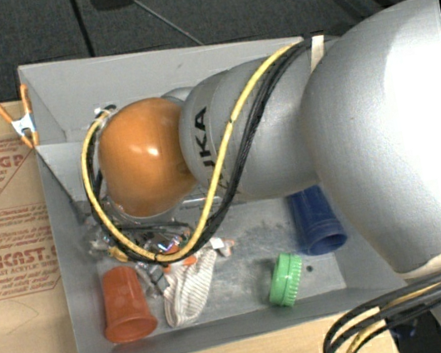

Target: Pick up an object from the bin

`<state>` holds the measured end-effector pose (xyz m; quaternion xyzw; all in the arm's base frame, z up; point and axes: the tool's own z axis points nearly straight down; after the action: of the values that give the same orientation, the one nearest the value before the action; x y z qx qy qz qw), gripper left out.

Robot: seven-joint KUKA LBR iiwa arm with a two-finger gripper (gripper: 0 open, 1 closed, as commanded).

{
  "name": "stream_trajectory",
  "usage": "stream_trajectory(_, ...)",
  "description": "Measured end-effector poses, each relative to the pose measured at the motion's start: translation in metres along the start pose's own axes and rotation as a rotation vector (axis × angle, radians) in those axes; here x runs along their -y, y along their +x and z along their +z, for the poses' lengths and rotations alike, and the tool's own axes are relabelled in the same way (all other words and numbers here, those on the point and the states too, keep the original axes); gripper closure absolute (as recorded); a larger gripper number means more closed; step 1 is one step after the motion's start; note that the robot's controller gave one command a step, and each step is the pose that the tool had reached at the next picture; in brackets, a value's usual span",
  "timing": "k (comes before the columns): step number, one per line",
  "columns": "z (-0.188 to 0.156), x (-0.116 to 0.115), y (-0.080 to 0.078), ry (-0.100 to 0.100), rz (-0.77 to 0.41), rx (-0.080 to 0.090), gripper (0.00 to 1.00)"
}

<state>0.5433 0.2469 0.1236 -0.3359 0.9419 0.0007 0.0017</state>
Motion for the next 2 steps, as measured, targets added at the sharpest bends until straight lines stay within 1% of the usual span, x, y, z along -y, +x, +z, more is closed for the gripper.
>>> stream_trajectory(1, 0.0539, -0.0060, 0.0123, 0.002, -0.298, -0.005, 0.00)
stream_trajectory(2, 0.0542, -0.0054, 0.0076, 0.000, -0.357, -0.005, 1.00)
